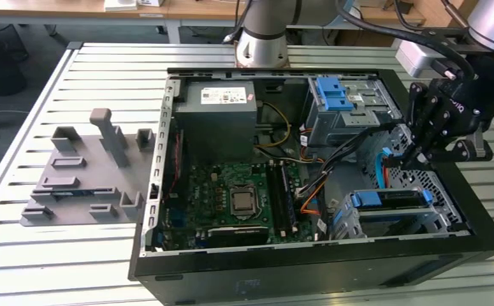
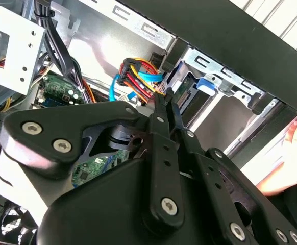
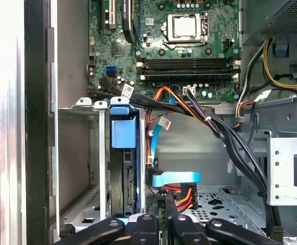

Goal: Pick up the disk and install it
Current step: 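Insert the first disk wire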

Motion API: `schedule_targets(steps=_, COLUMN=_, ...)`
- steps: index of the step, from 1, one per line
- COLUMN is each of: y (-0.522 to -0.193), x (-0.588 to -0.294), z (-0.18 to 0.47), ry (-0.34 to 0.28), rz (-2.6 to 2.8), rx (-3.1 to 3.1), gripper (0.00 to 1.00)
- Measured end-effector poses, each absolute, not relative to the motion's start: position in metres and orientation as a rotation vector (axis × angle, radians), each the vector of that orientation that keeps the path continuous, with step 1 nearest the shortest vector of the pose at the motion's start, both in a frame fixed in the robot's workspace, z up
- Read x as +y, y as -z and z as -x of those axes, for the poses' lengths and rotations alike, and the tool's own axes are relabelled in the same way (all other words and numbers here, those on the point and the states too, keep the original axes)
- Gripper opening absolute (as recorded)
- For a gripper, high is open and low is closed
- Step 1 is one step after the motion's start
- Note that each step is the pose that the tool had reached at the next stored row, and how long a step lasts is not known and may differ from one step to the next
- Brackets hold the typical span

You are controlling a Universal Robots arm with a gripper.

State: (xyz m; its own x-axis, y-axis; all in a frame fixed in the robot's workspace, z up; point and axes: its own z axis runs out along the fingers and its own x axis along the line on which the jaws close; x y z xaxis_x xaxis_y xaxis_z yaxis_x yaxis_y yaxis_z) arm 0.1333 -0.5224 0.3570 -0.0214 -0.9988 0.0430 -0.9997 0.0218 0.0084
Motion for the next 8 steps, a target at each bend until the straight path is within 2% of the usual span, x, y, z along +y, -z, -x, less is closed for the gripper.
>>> schedule_targets(steps=8, y=-0.3568, x=-0.5224, z=-0.1336, ry=-0.003, rz=-2.164, rx=-2.213, gripper=0.16)
